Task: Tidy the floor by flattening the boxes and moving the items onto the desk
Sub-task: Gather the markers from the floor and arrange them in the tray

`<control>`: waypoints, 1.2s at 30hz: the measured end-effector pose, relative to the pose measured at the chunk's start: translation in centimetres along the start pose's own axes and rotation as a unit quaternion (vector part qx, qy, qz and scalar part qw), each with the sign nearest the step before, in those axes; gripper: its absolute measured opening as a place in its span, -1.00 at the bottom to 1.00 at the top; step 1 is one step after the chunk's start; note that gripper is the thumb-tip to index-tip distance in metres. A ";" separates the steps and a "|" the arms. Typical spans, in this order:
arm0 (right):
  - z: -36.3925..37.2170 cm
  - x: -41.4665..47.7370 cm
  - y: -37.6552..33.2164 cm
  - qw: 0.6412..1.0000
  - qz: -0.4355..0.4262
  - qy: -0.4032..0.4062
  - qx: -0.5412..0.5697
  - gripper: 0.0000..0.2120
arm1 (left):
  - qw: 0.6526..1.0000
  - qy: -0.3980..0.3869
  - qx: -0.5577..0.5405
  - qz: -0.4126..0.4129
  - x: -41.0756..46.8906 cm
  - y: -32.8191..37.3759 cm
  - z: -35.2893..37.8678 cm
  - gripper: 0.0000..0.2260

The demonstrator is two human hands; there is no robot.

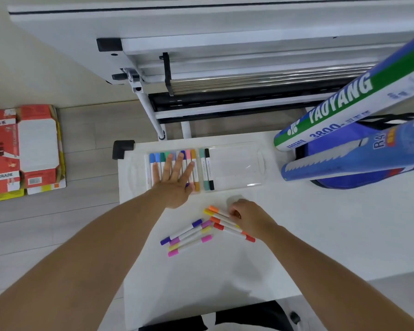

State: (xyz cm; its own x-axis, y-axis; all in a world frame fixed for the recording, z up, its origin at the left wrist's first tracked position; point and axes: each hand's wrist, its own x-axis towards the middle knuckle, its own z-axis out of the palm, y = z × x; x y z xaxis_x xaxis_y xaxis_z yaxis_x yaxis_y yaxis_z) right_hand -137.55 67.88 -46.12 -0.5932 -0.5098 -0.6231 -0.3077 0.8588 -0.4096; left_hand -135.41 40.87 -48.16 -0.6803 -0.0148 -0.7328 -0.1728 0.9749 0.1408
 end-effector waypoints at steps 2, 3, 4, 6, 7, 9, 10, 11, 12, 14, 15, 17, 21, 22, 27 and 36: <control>0.3 0.2 -0.1 0.999 -0.009 0.017 -0.041 -0.84 | 1.000 0.000 -0.001 0.000 0.0 0.1 0.0 -0.37; 0.4 0.2 -0.1 0.997 -0.016 0.021 -0.073 -0.83 | 1.000 0.000 0.000 -0.001 0.0 0.1 0.0 -0.37; 0.6 0.3 -0.2 0.994 -0.023 0.021 -0.104 -0.81 | 1.000 -0.001 0.001 -0.001 0.0 0.1 0.0 -0.38; 0.8 0.3 -0.3 0.991 -0.024 0.017 -0.128 -0.82 | 1.000 -0.004 0.000 -0.002 -0.1 0.1 -0.1 -0.38; 0.8 0.4 -0.4 0.992 -0.018 0.023 -0.120 -0.83 | 1.000 -0.005 0.001 -0.003 -0.1 0.2 0.0 -0.38; 0.1 0.6 -0.9 0.996 0.009 0.063 -0.063 -0.88 | 1.000 -0.004 0.003 -0.003 -0.1 0.2 0.0 -0.38; -0.5 0.9 -1.1 0.996 0.027 0.085 -0.018 -0.88 | 1.000 -0.004 0.002 -0.004 -0.1 0.2 -0.1 -0.38; -1.2 1.3 -1.4 0.993 0.046 0.101 0.030 -0.87 | 1.000 -0.004 0.001 -0.005 0.0 0.2 -0.1 -0.39; -1.9 1.7 -1.8 0.988 0.063 0.112 0.084 -0.87 | 1.000 -0.005 0.001 -0.007 0.0 0.2 -0.1 -0.39; -3.1 2.8 -2.5 0.973 0.082 0.132 0.171 -0.86 | 1.000 -0.006 0.002 -0.011 0.1 0.2 0.0 -0.39; -3.6 3.4 -2.8 0.968 0.082 0.140 0.191 -0.85 | 1.000 -0.006 0.002 -0.011 0.2 0.2 0.0 -0.39; -4.4 4.5 -3.4 0.966 0.082 0.137 0.202 -0.82 | 1.000 -0.004 0.003 -0.009 0.2 0.2 0.0 -0.39; -4.8 6.0 -3.8 0.966 0.098 0.131 0.200 -0.72 | 1.000 -0.003 0.004 -0.005 0.1 0.2 0.0 -0.39; -4.8 6.2 -3.8 0.965 0.102 0.129 0.205 -0.70 | 1.000 -0.002 0.004 -0.004 0.1 0.2 0.0 -0.39; -4.7 7.4 -4.1 0.969 0.106 0.124 0.184 -0.70 | 1.000 0.002 0.004 0.001 0.1 0.2 0.1 -0.38; -5.0 9.9 -5.3 0.974 0.138 0.106 0.145 -0.70 | 1.000 0.011 -0.001 0.008 0.3 -0.1 0.4 -0.38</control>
State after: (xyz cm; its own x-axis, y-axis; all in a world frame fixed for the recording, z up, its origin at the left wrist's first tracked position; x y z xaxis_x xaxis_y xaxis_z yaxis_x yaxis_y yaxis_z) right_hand -145.50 58.52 -46.81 -0.7729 -0.2136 -0.5975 0.0894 0.8956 -0.4358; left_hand -135.31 40.86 -48.72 -0.6982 -0.0049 -0.7159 -0.1639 0.9745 0.1532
